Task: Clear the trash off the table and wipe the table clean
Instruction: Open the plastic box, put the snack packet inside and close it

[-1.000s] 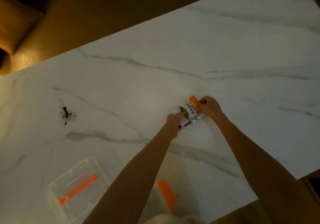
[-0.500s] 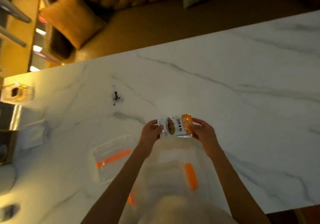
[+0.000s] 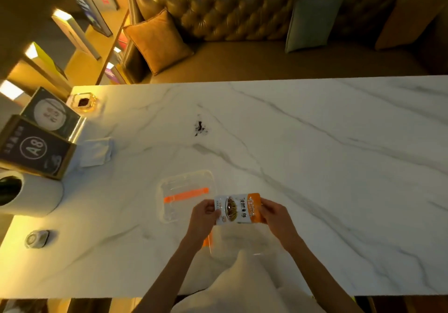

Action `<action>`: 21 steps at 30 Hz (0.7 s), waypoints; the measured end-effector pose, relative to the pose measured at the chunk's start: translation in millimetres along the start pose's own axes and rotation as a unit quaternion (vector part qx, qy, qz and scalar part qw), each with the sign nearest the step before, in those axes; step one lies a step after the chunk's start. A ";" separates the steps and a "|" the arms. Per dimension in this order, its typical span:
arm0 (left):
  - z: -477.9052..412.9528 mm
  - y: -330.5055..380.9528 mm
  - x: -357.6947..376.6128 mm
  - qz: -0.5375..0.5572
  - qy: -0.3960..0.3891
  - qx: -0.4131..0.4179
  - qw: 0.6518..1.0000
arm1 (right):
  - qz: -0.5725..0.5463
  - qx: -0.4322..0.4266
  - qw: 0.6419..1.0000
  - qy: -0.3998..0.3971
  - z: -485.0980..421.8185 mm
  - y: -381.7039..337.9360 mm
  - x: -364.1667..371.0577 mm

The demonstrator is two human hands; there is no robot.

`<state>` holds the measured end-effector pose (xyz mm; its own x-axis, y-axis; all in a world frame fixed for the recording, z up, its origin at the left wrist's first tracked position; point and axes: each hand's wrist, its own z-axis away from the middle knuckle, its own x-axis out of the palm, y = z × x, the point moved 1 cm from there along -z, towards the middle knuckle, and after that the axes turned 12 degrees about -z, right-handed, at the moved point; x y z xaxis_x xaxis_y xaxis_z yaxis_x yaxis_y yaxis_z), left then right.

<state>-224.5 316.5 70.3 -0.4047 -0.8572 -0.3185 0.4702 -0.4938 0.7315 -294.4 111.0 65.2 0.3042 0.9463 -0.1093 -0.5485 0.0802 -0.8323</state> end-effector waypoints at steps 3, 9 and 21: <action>8.1 -29.9 12.7 -0.014 -0.009 -0.012 1.000 | -0.011 0.026 1.000 0.005 17.7 16.0 -0.6; 3.9 -51.8 41.4 -0.078 -0.012 -0.014 0.997 | 0.021 0.069 0.997 -0.035 22.4 38.0 -3.0; -44.9 -81.0 80.8 -0.103 -0.092 -0.141 0.980 | 0.241 0.160 0.955 -0.063 -83.4 159.5 12.7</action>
<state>-260.0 280.7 -41.7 -0.6368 -0.7064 -0.3090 0.5508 -0.6972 0.4589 -313.1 109.8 -114.3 -0.1298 0.9260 -0.3545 -0.8176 -0.3023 -0.4901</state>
